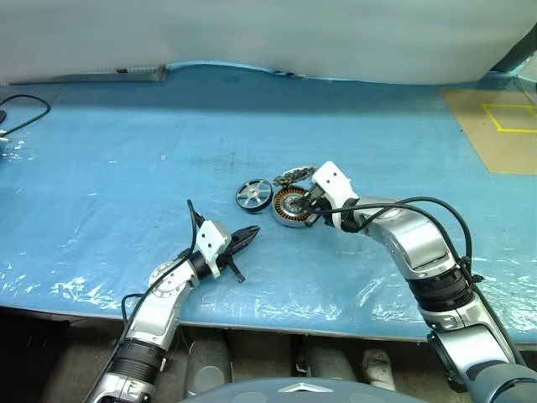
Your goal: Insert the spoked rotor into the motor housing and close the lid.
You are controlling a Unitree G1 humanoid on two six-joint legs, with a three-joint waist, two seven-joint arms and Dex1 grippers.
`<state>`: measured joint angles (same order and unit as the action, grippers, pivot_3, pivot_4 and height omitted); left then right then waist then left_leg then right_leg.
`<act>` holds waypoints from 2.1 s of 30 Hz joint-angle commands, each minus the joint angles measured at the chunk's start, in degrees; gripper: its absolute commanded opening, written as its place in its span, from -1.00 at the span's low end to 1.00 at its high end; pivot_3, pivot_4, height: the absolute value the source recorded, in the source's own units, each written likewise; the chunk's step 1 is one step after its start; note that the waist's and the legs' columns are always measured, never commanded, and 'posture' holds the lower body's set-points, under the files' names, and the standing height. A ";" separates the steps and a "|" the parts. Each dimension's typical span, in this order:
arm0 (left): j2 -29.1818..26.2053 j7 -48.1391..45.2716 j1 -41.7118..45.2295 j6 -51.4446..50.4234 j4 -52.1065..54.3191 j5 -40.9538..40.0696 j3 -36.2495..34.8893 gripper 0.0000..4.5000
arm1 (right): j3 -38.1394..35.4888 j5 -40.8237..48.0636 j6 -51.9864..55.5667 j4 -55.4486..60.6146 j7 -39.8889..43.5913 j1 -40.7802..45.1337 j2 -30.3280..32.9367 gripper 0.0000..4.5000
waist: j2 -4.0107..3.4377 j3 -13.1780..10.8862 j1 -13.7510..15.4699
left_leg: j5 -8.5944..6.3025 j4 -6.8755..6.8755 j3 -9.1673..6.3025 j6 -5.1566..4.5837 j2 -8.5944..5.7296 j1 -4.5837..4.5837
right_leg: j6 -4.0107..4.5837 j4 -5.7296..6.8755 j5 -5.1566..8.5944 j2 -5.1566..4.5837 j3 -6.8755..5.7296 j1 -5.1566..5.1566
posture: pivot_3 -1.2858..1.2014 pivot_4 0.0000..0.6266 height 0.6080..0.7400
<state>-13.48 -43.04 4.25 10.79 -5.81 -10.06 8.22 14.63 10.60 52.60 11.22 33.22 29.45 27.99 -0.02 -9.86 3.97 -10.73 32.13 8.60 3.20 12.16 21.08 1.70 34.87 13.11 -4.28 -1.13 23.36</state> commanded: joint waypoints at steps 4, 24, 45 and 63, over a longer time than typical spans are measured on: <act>-0.06 0.50 0.11 0.85 1.42 -0.46 -0.03 -1.00 | 0.49 -1.25 -0.91 -2.11 0.12 2.10 -0.43 -0.98 | 0.00 0.00 0.00 | 0.00 0.04 0.00 0.00 0.01 -0.04 | 0.01 0.05 0.00 0.00 0.00 -0.03 | 0.03 -0.52 1.00; 0.19 0.38 -1.75 0.03 2.58 -0.88 1.10 -1.00 | 4.38 -2.00 3.06 -2.22 1.26 4.24 -2.52 -0.98 | -0.01 0.02 -0.01 | 0.00 0.10 0.01 0.00 0.02 -0.13 | 0.01 0.16 0.00 0.00 0.03 -0.08 | 0.03 -0.52 1.00; 0.63 0.73 -2.03 -0.74 3.04 -1.23 1.35 -1.00 | 4.49 -2.99 2.94 -3.51 0.39 4.42 -1.20 -0.98 | -0.01 0.03 -0.04 | 0.00 0.27 0.02 0.00 0.02 -0.23 | 0.02 0.37 0.00 0.00 0.10 -0.12 | 0.03 -0.52 1.00; 0.65 0.54 -1.94 -1.82 3.36 -1.60 1.33 -1.00 | 5.06 -4.30 2.33 -4.35 0.40 4.52 -0.84 -0.98 | -0.02 0.04 0.00 | 0.00 0.32 0.05 0.00 0.01 -0.24 | 0.02 0.47 0.01 0.00 0.15 -0.10 | 0.03 -0.52 1.00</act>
<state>-12.96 -42.25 2.16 8.75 -4.35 -10.77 9.32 19.17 7.06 54.22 6.80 33.60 34.17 26.83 -0.03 -9.82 3.96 -10.74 32.45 8.65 3.20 12.17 20.84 1.73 35.34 13.12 -4.28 -0.98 23.26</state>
